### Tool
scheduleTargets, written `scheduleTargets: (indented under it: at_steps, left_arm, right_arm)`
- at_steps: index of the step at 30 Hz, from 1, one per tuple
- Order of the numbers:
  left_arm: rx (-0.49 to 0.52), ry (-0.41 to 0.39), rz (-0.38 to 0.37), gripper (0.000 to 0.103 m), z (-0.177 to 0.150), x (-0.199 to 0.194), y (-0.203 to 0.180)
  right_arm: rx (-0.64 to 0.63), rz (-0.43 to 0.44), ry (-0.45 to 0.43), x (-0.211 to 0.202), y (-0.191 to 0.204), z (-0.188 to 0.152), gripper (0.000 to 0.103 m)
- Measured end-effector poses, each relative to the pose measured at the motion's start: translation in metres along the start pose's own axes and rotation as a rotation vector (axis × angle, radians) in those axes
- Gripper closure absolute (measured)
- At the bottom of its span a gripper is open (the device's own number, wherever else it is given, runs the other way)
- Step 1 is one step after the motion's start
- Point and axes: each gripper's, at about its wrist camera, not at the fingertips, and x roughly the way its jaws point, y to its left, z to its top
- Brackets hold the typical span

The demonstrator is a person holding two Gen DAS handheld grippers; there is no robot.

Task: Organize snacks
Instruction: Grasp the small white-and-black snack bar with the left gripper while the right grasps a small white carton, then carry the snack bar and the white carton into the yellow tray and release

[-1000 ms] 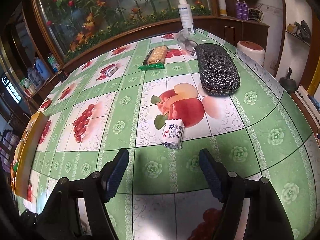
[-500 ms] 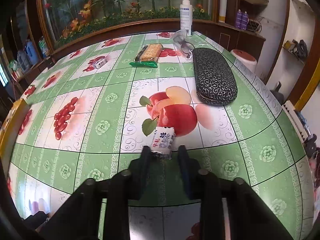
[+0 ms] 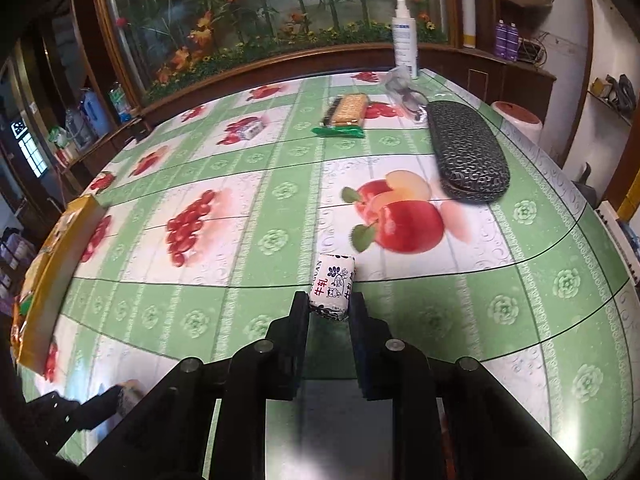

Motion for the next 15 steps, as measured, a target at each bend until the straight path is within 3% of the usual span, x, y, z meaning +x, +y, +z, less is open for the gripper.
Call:
scheduleTargets:
  at_steps: [15]
  left_arm:
    - [-0.104,-0.049,0.074,0.074,0.004,-0.015,0.048]
  right_arm:
    - [-0.054,0.156,0.026,-0.023,0.044,-0.024,0.082]
